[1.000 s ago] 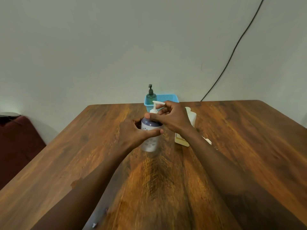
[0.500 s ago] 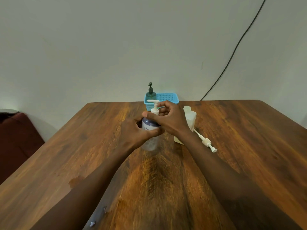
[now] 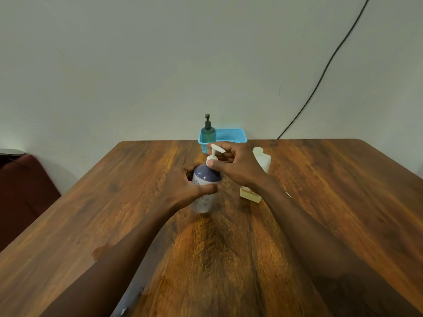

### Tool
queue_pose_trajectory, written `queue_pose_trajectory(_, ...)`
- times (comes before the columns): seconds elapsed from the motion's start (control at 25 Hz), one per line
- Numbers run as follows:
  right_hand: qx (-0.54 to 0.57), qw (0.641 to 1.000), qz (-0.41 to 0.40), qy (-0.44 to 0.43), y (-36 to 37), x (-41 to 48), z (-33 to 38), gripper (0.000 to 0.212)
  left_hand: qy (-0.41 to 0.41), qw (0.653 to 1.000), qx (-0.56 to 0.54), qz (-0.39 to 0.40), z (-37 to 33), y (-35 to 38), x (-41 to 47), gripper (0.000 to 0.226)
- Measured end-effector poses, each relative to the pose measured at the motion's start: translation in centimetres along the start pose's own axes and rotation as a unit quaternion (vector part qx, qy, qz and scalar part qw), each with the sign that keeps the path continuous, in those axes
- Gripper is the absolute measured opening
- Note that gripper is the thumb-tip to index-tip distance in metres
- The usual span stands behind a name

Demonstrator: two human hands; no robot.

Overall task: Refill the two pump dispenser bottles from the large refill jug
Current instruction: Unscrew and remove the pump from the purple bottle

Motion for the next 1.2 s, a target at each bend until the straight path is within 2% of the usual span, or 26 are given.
queue_pose_trajectory(0.08, -0.079, 0.997, 0.001, -0.016, 0.1, -0.2, 0.5, 0.055, 0.011, 1.000, 0.007, 0.000, -0.1, -0.1, 0.0, 0.061)
queue_pose_trajectory(0.16, -0.100, 0.995, -0.014, -0.027, -0.2, -0.1, 0.9, 0.048, 0.018, 1.000, 0.008, 0.009, -0.2, -0.1, -0.1, 0.062)
queue_pose_trajectory(0.28, -0.018, 0.998, -0.053, -0.029, -1.5, 0.1, 1.1, 0.036, -0.005, 0.999, 0.013, 0.030, 0.9, -0.2, 0.0, 0.076)
queue_pose_trajectory(0.44, 0.017, 0.992, -0.107, -0.071, -3.0, 0.2, 2.2, 0.025, -0.058, 0.998, 0.005, 0.020, 3.2, -1.2, 0.1, 0.098)
queue_pose_trajectory(0.56, 0.030, 0.986, -0.141, -0.086, -3.9, 0.0, 2.2, 0.025, -0.087, 0.996, 0.002, 0.004, 4.1, -1.8, 0.1, 0.096)
queue_pose_trajectory(0.76, 0.031, 0.982, -0.177, -0.062, -4.6, -0.4, 1.2, 0.026, -0.138, 0.989, -0.016, -0.057, 5.9, -3.3, 0.0, 0.100)
queue_pose_trajectory(0.92, -0.030, 0.987, -0.160, -0.002, -4.0, -0.5, -0.7, 0.031, -0.121, 0.987, -0.033, -0.098, 5.6, -3.8, -0.3, 0.068)
queue_pose_trajectory(1.0, -0.104, 0.984, -0.139, 0.041, -2.4, -1.1, -2.4, 0.022, -0.109, 0.987, -0.042, -0.109, 5.4, -3.7, -0.3, 0.063)
queue_pose_trajectory(1.2, -0.191, 0.971, -0.114, 0.088, 0.9, -2.8, -6.0, 0.018, -0.098, 0.989, -0.059, -0.090, 5.1, -2.6, -0.3, 0.084)
Point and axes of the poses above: each hand's wrist, its own x-axis towards the middle knuckle, its own y-axis out of the palm, z = x × y, the point moved 9 cm from there along x, towards the middle knuckle, and after that the axes turned 4 degrees about -x, right-handed, at the moved point
